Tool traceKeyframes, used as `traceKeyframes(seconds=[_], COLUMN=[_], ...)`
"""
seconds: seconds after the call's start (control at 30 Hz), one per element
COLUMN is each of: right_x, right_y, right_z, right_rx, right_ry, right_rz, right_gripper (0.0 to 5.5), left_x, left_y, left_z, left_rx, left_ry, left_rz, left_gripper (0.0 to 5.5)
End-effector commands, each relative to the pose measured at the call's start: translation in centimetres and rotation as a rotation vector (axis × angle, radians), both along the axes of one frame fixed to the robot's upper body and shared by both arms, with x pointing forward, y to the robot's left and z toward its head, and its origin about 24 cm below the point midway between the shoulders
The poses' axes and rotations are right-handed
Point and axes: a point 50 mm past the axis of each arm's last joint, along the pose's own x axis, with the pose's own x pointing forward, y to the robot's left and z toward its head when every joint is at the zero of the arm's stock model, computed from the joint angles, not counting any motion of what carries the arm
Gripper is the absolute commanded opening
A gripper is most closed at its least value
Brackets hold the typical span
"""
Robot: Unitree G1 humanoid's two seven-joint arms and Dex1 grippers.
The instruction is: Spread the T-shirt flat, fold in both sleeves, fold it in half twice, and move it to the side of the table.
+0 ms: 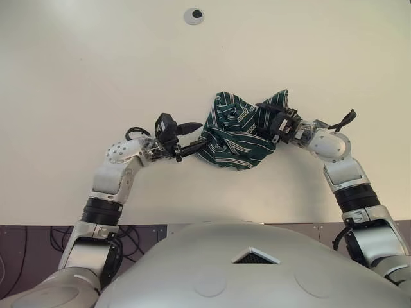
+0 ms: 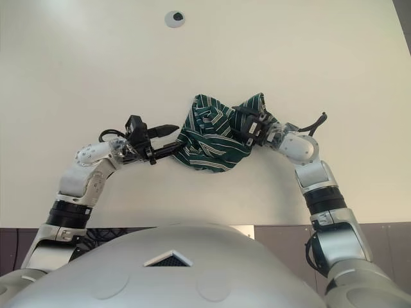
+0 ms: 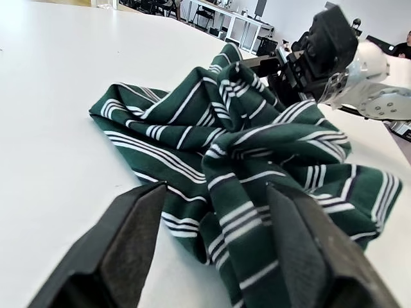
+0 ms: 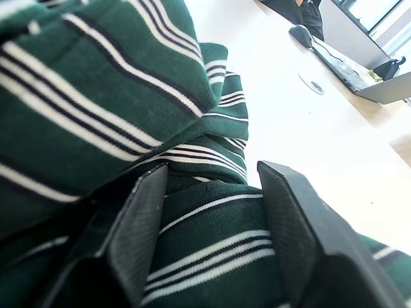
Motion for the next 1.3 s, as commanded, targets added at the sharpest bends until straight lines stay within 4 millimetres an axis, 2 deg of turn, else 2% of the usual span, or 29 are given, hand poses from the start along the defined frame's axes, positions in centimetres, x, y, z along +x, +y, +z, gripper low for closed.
traceKeyframes(seconds=[0.03,0.3,0.5,0.6,0.67,0.73,0.77,0.87,0.97,1.0,1.17,1.23,1.3], right_x=[-0.6,-0.5,-0.5,-0.3,0.4,1.6,1.9,1.9,1.9,1.8,1.5,1.6,1.8], right_y=[-0.2,0.0,0.1,-0.1,-0.3,-0.3,-0.2,-0.4,-1.5,-1.7,-2.4,-2.5,-2.2], right_z=[-1.0,-1.0,-1.0,-1.1,-0.9,1.2,2.8,7.9,10.7,11.1,11.7,11.3,9.7], right_rx=[-0.036,-0.032,-0.027,-0.017,0.033,0.277,0.425,0.859,1.104,1.133,1.138,1.076,0.902], right_ry=[0.048,0.039,0.039,0.043,0.048,0.06,0.06,0.104,0.137,0.131,0.103,0.089,0.075], right_rz=[-0.011,-0.009,-0.011,-0.043,-0.117,-0.236,-0.247,-0.165,-0.115,-0.106,-0.099,-0.112,-0.135], right_gripper=[2.52,2.52,2.52,2.52,2.52,2.52,2.73,3.31,3.76,3.92,3.92,3.92,3.92], left_x=[0.2,0.3,0.4,1.5,2.1,2.2,2.3,2.3,2.3,2.2,1.3,-0.1,-1.8], left_y=[0.0,-0.3,-0.4,0.5,1.5,2.5,2.9,3.7,4.2,4.4,5.4,5.7,6.1], left_z=[0.1,-0.4,-0.1,2.8,4.8,6.8,7.9,10.9,13.3,14.0,15.7,15.1,13.0], left_rx=[-0.01,-0.023,-0.056,-0.136,-0.102,-0.023,0.003,0.087,0.134,0.157,0.201,0.259,0.446], left_ry=[0.042,0.108,0.099,-0.131,-0.321,-0.503,-0.581,-0.774,-0.888,-0.932,-1.083,-1.207,-1.333], left_rz=[-0.012,-0.013,-0.012,0.038,0.074,0.072,0.072,0.083,0.122,0.132,0.143,0.047,-0.078], left_gripper=[2.25,1.0,0.11,0.02,0.02,0.02,0.0,0.0,0.0,0.0,0.0,0.0,0.0])
